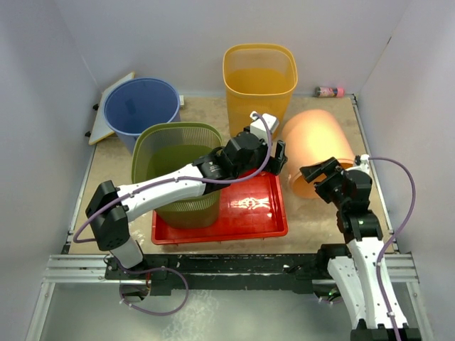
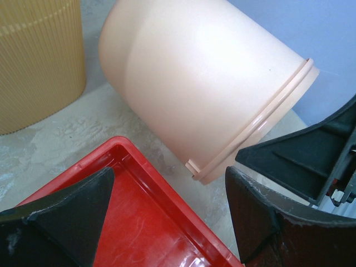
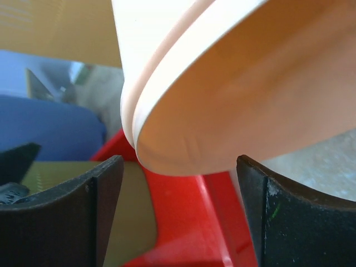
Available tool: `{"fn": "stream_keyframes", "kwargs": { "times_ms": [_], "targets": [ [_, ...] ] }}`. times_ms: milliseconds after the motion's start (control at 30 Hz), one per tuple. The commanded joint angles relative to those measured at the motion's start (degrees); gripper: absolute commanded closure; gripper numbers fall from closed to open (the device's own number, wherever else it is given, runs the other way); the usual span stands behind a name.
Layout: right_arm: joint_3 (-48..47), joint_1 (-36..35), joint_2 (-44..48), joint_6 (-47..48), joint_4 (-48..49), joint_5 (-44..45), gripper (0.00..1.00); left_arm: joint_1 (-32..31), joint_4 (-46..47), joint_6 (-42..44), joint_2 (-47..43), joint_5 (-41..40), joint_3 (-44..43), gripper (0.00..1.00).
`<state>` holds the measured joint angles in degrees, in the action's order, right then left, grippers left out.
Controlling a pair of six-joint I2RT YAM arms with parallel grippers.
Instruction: Turn the large container upside down
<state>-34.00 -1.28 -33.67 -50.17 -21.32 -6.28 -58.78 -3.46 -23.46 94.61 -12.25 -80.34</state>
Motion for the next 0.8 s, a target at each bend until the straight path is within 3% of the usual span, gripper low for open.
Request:
{"fn": "stream_keyframes", "kwargs": {
  "times_ms": [0,133,233,433,567,667,767],
  "targets": [
    [4.53,-0.13,1.07,-10.41,17.78,1.32,0.18,-0.10,5.55,-0.37,-1.58,-1.38,1.49,0.22],
    [4.58,-0.13,-0.62,-13.10,22.52,4.01,0.26,0.00,6.91,0.13,-2.51,-2.14,2.62,0.22],
    [5.76,-0.13,-0.45,-15.95,26.16,8.28,0.33,0.05,1.87,0.86,-0.55,-0.49,-1.45,0.22],
    [14.35,-0.13,2.24,-23.22,41.11,14.33,0.57,0.11,-1.45,1.21,1.15,3.07,-4.40,0.22],
    [14.25,-0.14,-1.33,-21.17,45.88,11.63,0.75,1.70,-2.42,-0.75,3.28,5.99,-7.19,0.22],
    [15.55,-0.11,-5.98,-19.01,53.82,8.18,0.99,2.34,-2.59,-1.72,4.55,7.79,-8.97,0.23],
    [17.07,-0.08,-12.07,-18.68,68.27,2.84,1.00,2.38,-3.26,-2.19,4.64,7.86,-10.71,0.23]
  ]
}}
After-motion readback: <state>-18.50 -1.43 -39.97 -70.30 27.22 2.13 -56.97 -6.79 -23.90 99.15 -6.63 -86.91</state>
